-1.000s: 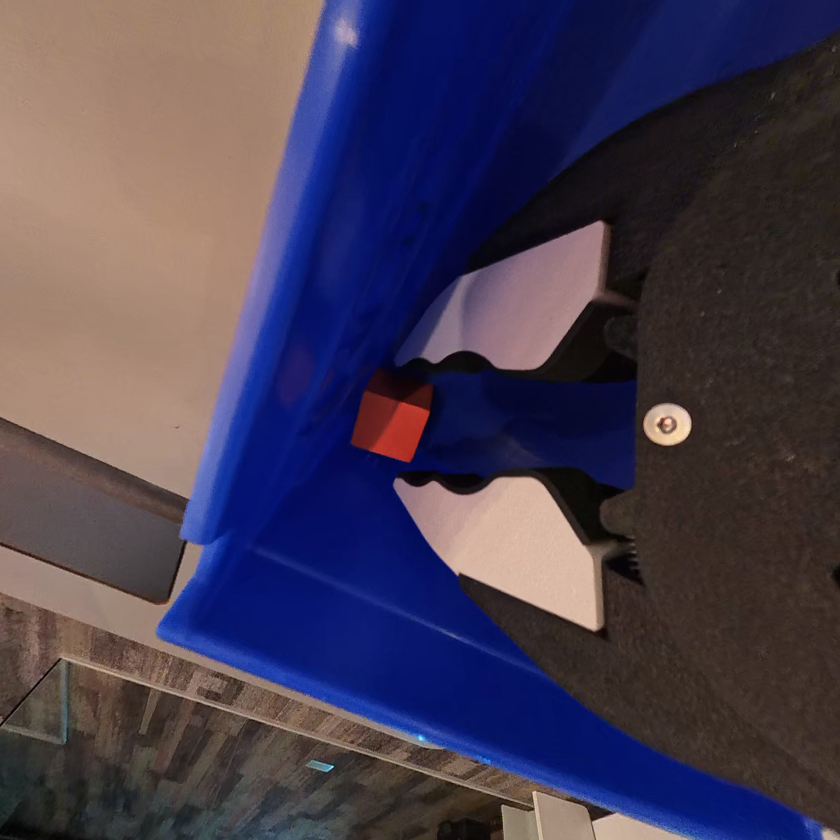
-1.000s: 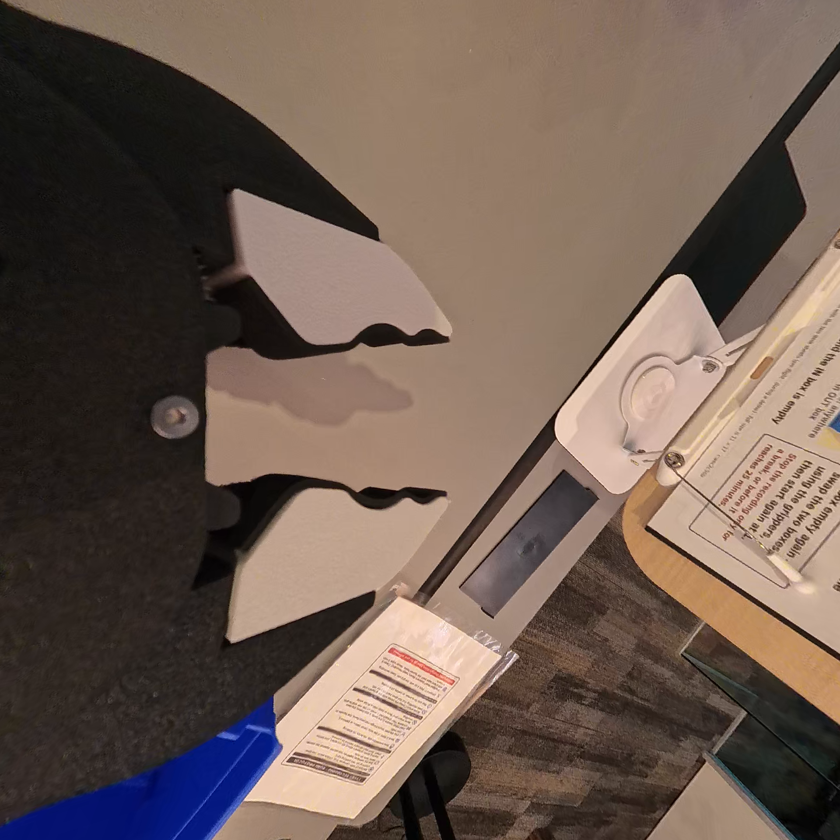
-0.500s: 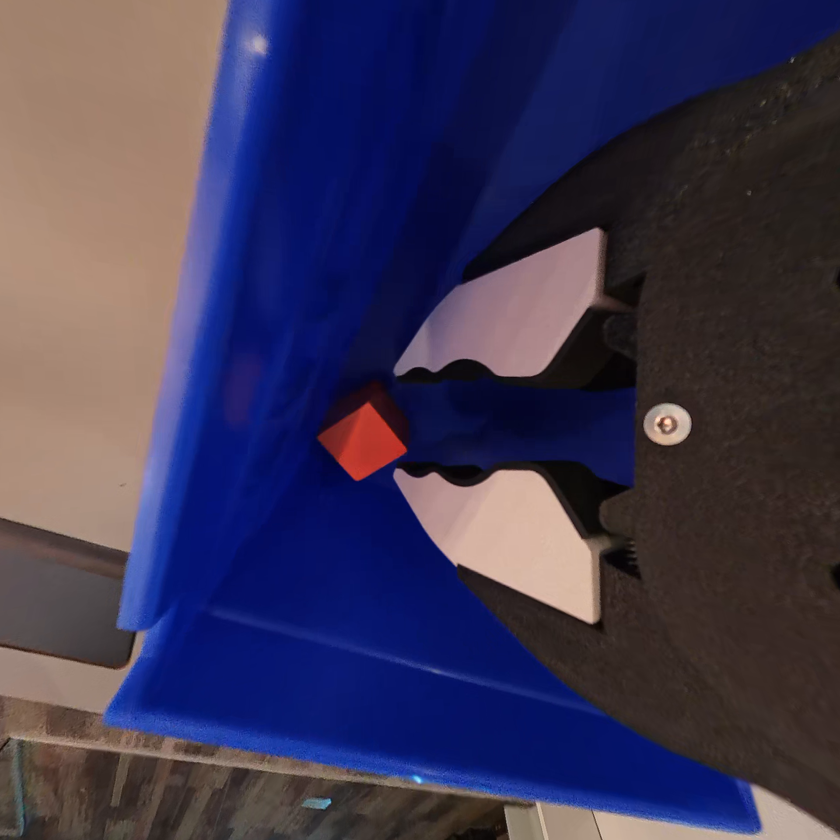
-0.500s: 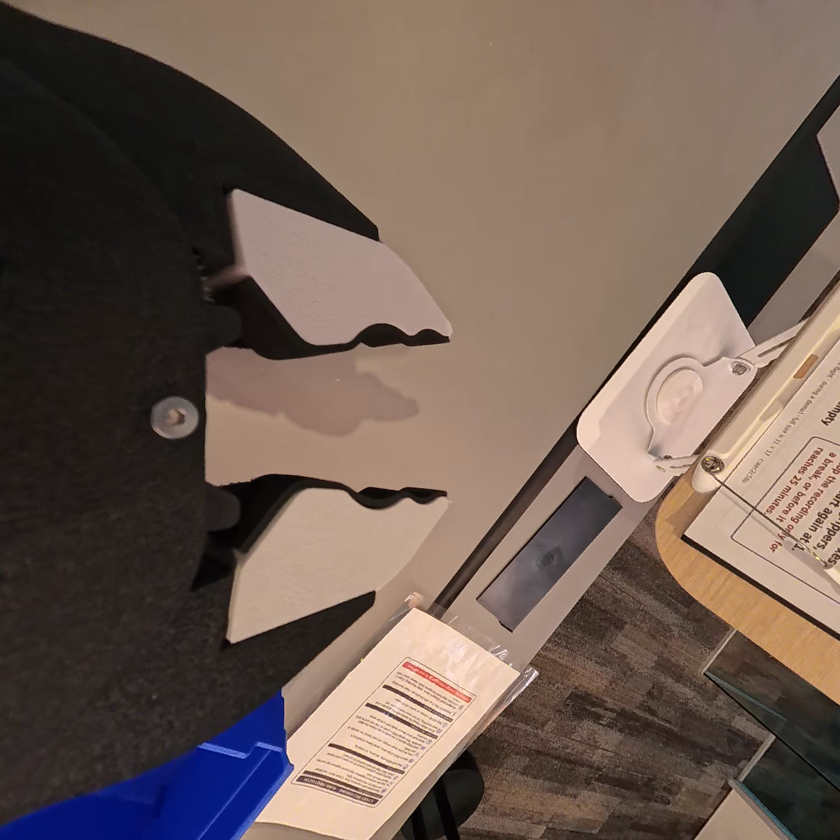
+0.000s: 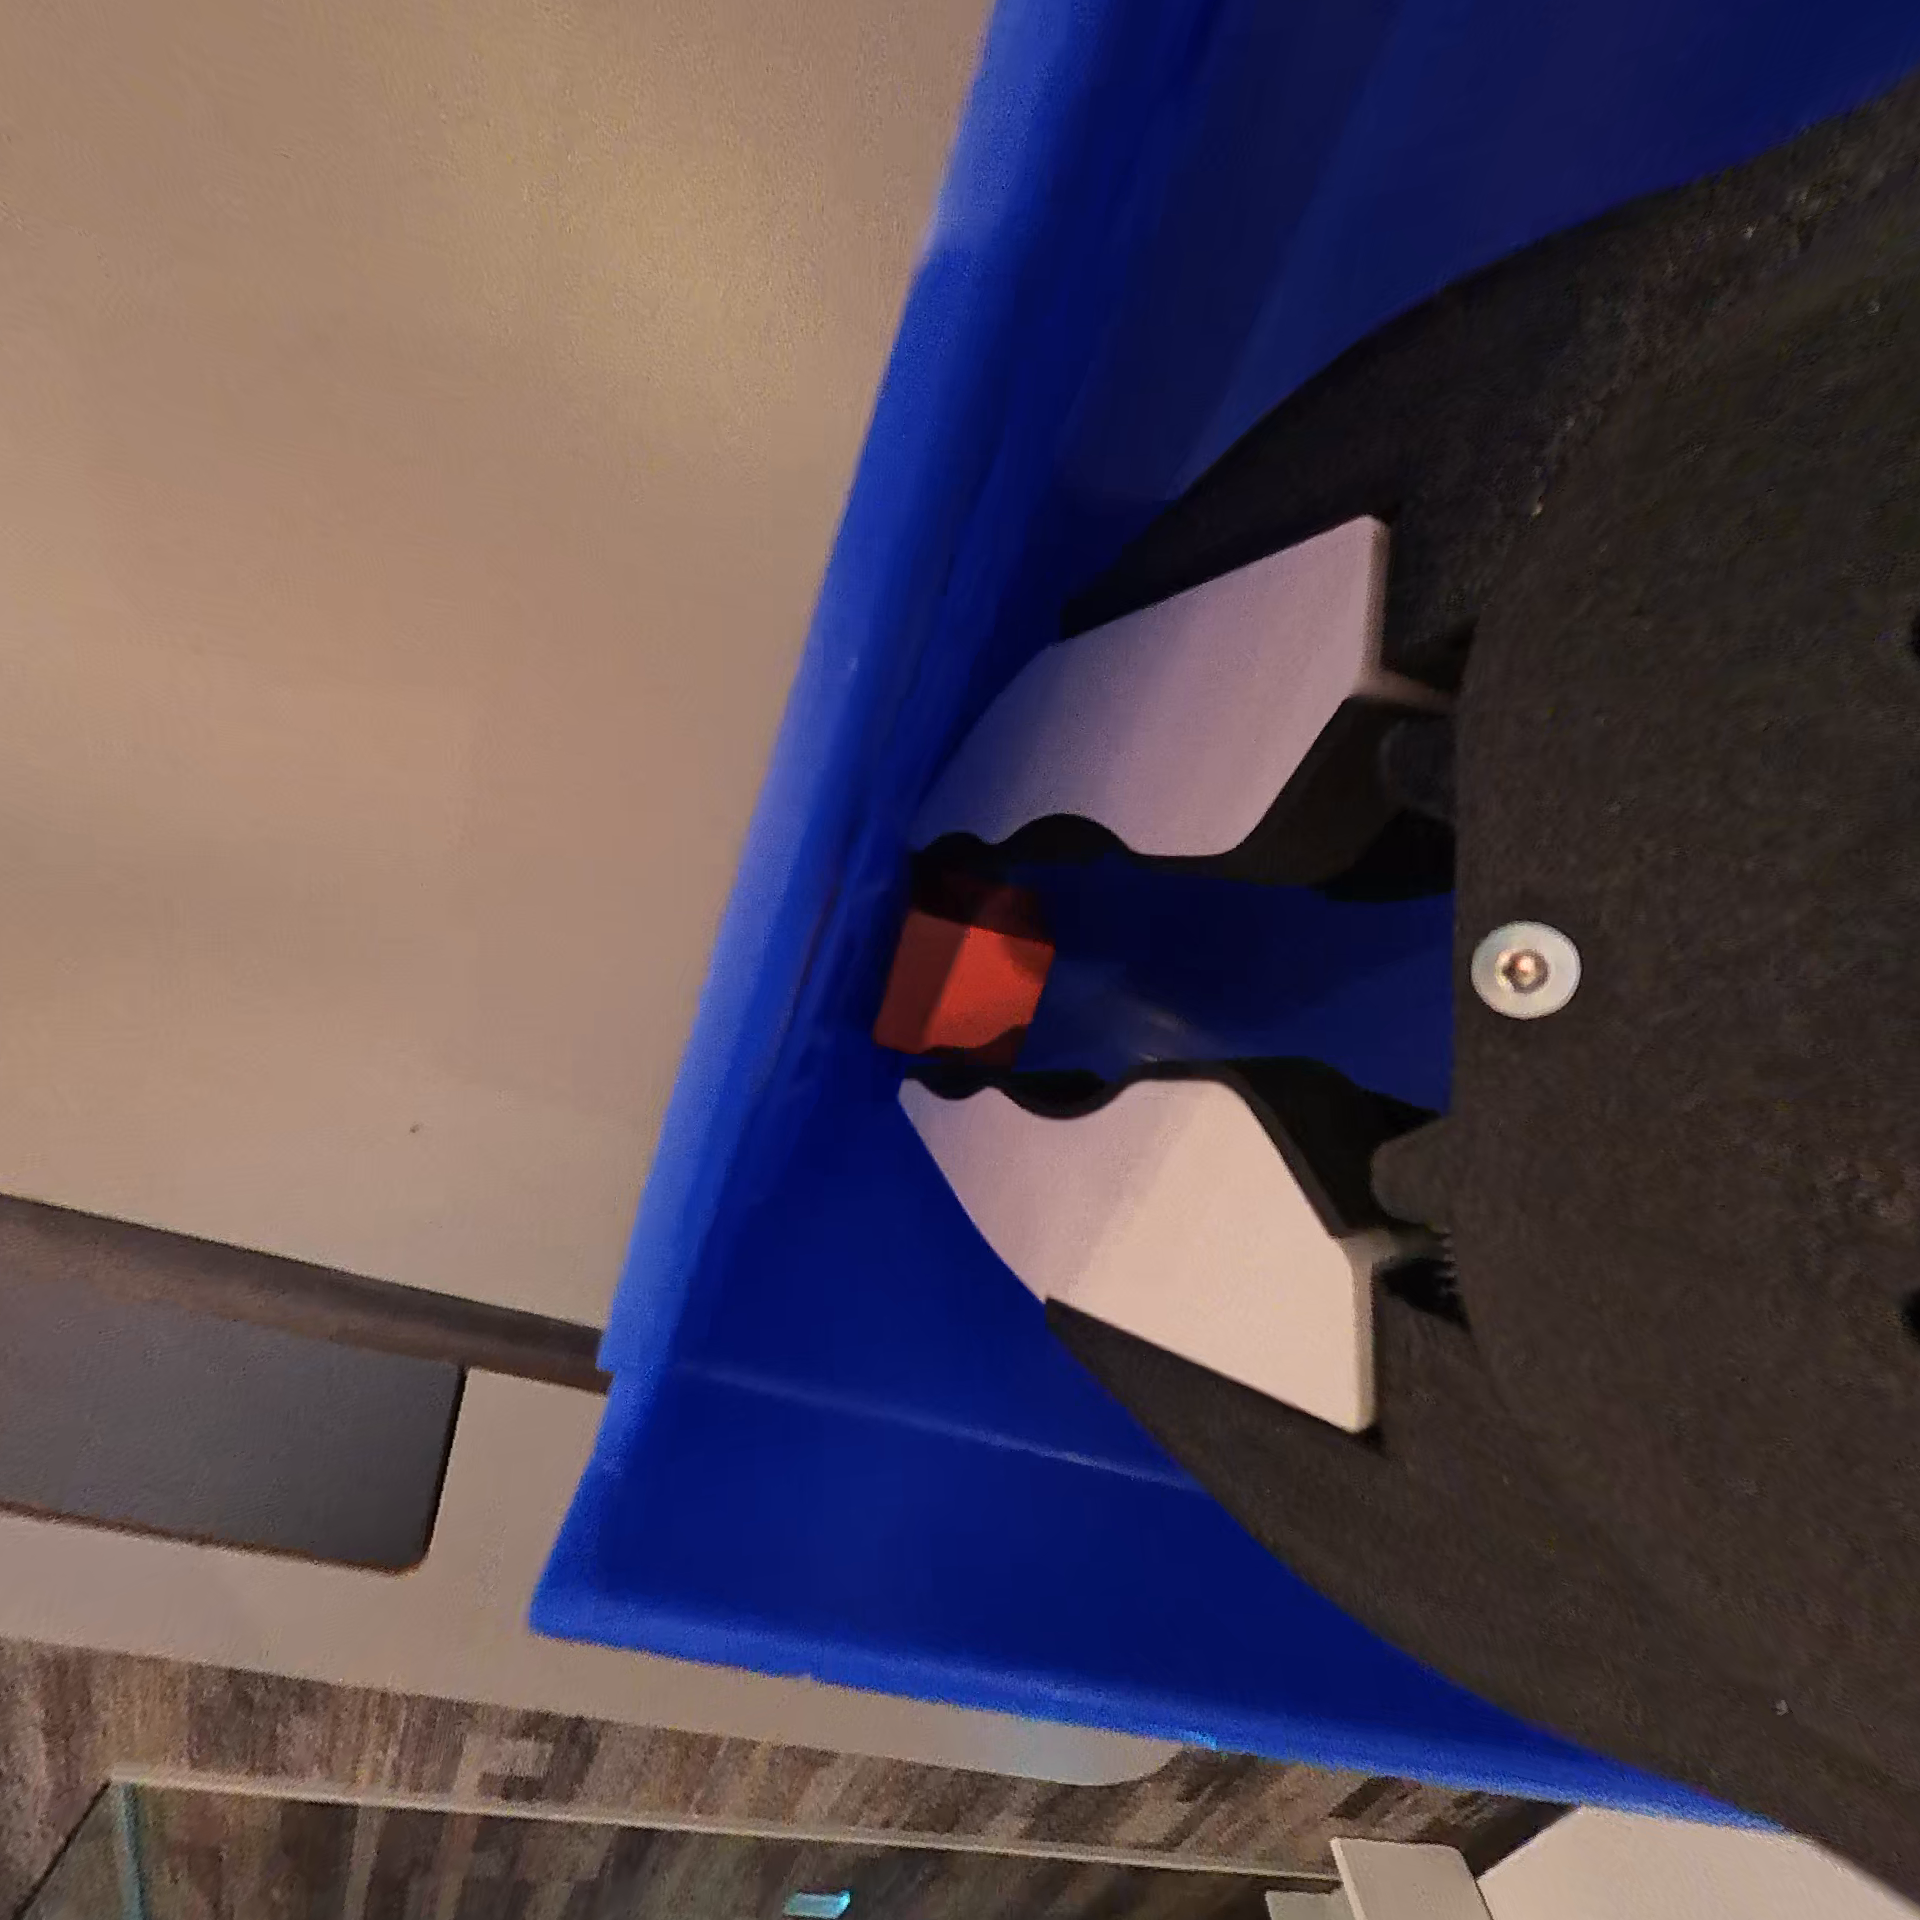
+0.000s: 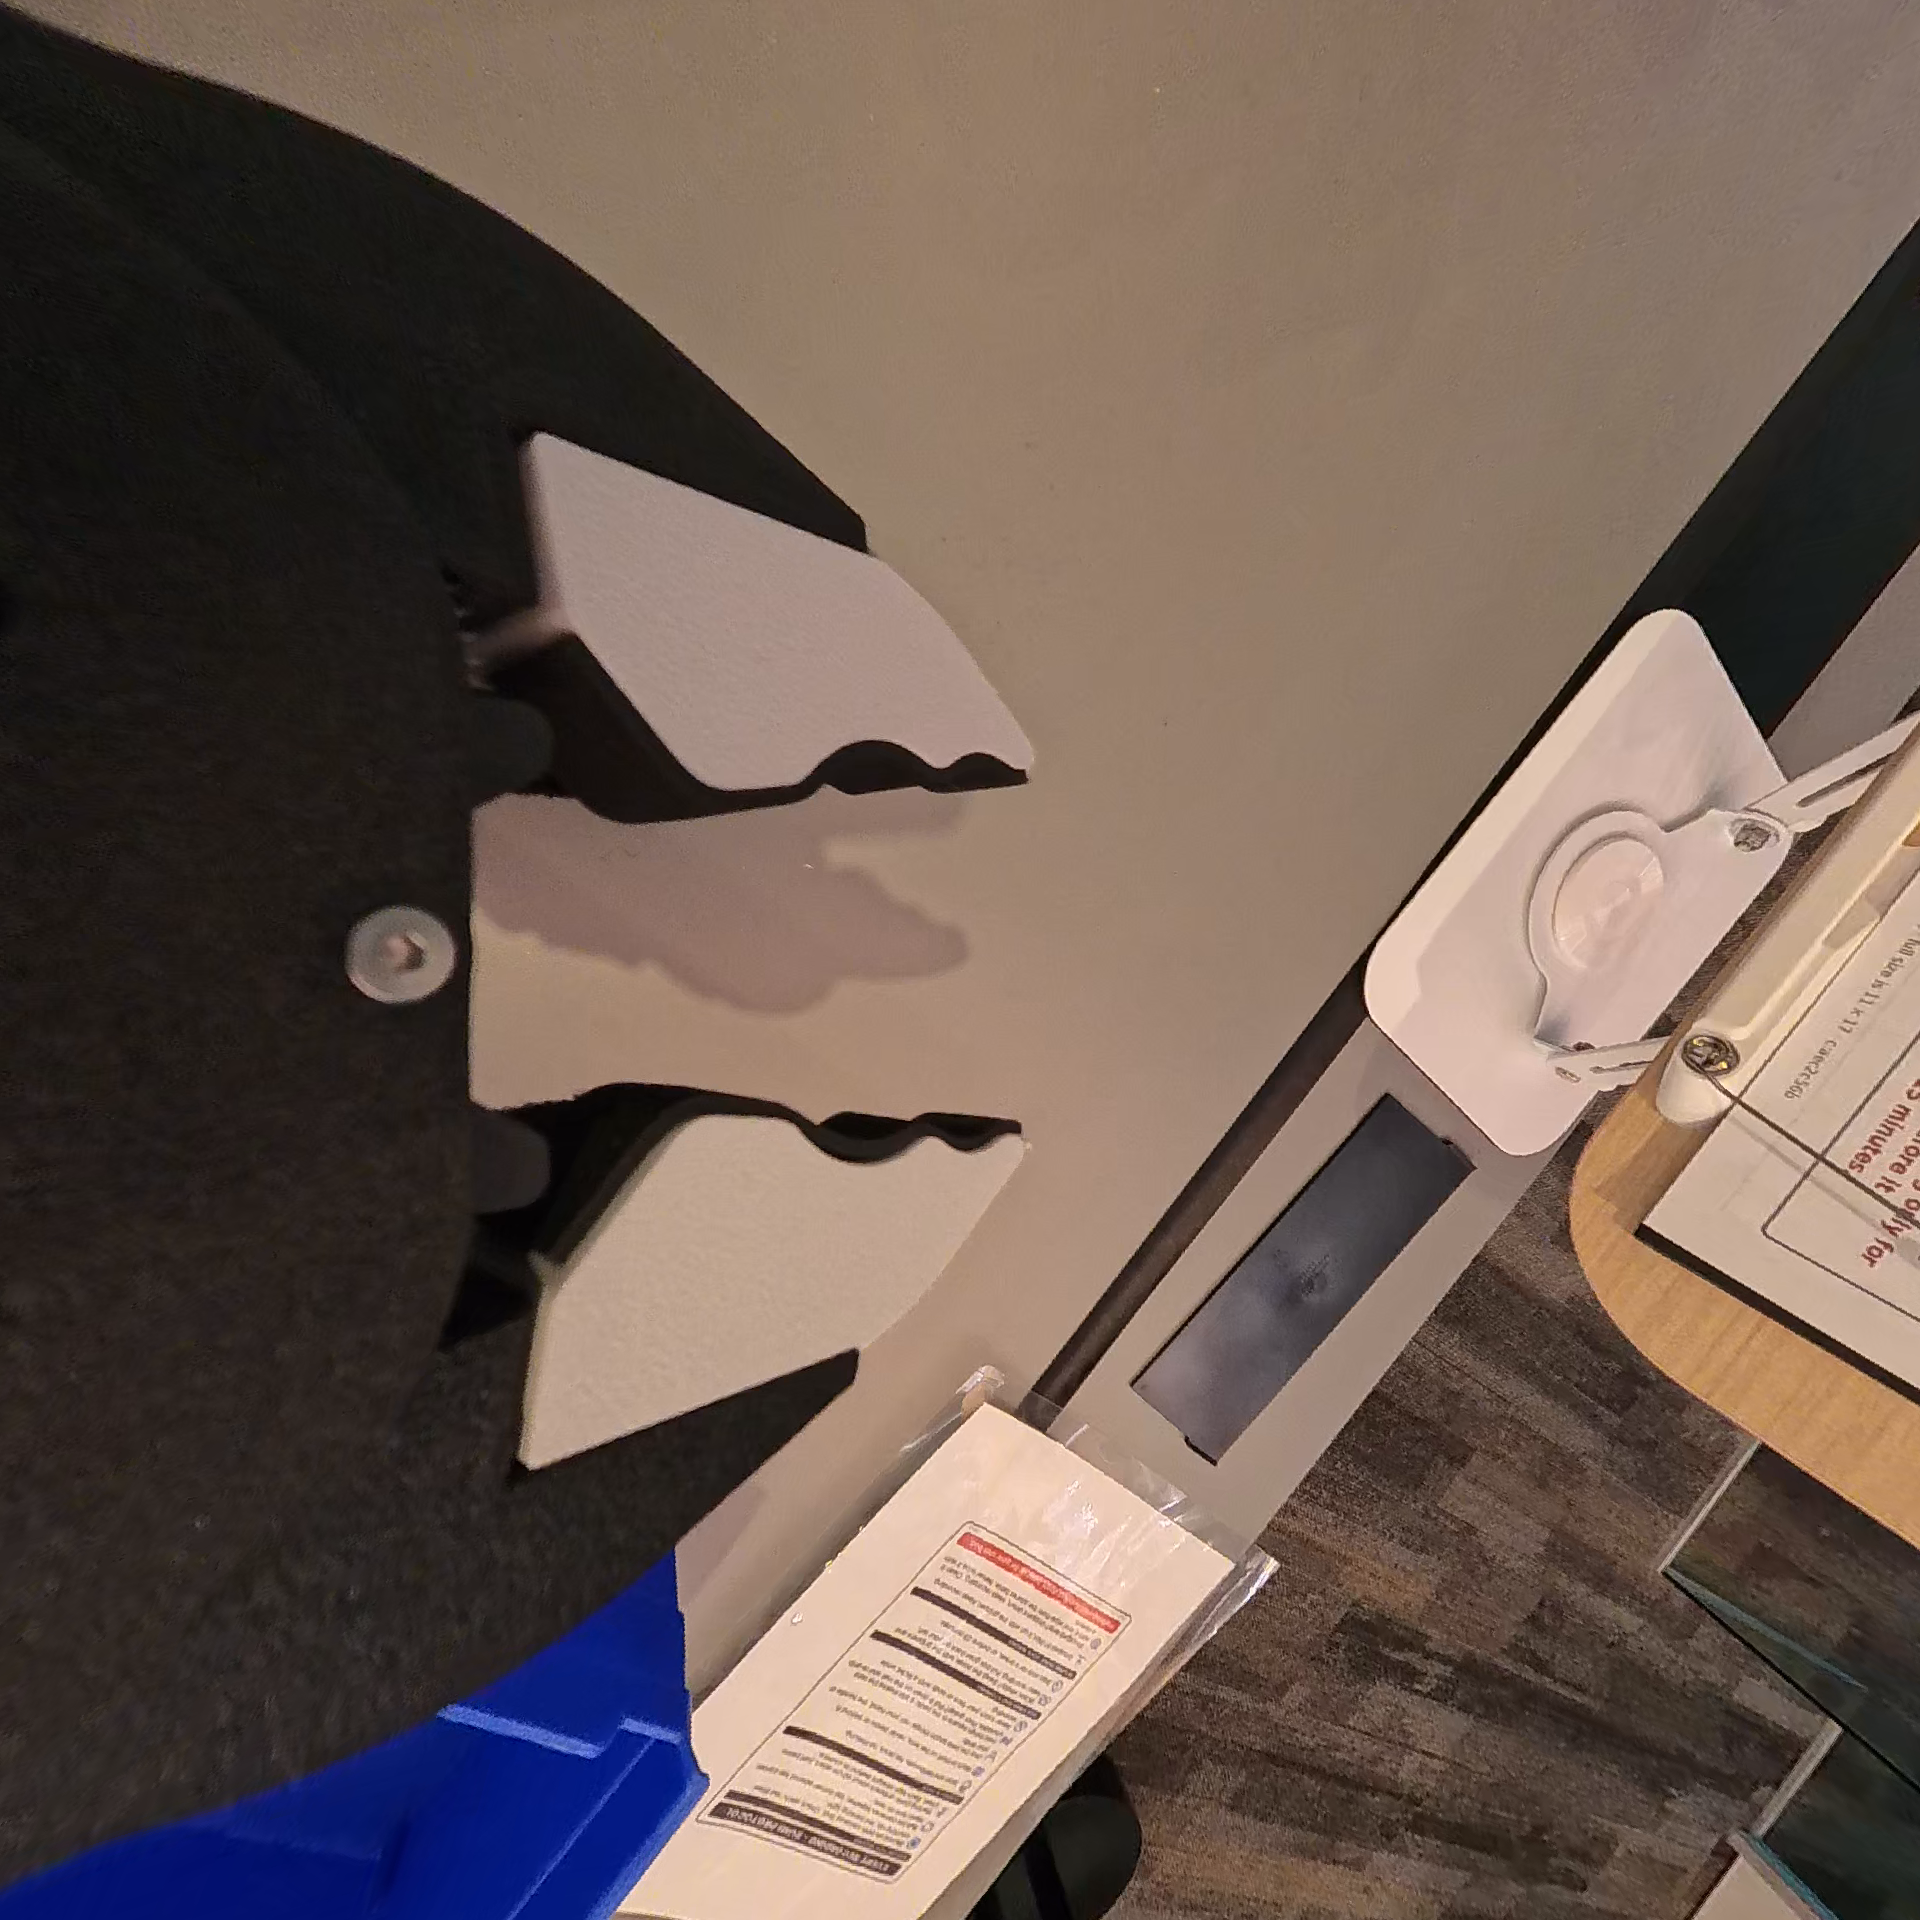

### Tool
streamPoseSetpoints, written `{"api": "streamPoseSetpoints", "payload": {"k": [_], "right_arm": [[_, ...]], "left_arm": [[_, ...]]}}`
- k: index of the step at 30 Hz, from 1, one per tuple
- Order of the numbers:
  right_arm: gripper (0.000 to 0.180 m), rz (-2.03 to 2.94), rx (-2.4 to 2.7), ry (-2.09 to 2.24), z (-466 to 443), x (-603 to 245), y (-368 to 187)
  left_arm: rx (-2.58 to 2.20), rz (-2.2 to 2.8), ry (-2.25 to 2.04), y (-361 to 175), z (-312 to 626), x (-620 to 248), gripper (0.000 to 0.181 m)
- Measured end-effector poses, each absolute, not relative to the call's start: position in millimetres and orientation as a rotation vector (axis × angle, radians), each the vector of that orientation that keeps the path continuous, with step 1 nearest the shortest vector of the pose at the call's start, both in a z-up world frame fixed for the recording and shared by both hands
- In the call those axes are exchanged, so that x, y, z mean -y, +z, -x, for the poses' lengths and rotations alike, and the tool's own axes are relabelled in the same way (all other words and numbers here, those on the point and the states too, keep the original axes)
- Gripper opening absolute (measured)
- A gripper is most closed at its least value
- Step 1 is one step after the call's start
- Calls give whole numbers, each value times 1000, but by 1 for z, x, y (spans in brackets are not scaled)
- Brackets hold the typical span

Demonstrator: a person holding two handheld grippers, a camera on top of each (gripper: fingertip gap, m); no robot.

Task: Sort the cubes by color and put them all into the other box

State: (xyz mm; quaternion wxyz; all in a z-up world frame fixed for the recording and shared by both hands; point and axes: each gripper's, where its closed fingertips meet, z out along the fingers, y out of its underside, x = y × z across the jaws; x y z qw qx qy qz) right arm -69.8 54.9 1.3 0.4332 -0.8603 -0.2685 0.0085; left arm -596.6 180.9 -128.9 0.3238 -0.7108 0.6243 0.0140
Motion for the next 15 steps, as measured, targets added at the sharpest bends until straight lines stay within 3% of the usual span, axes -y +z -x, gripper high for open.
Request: {"api": "streamPoseSetpoints", "payload": {"k": [15], "right_arm": [[57, 2193, 727, 23, 71, -50, -14]], "left_arm": [[-1608, 2083, -40, -133, 600, -181, 34]]}}
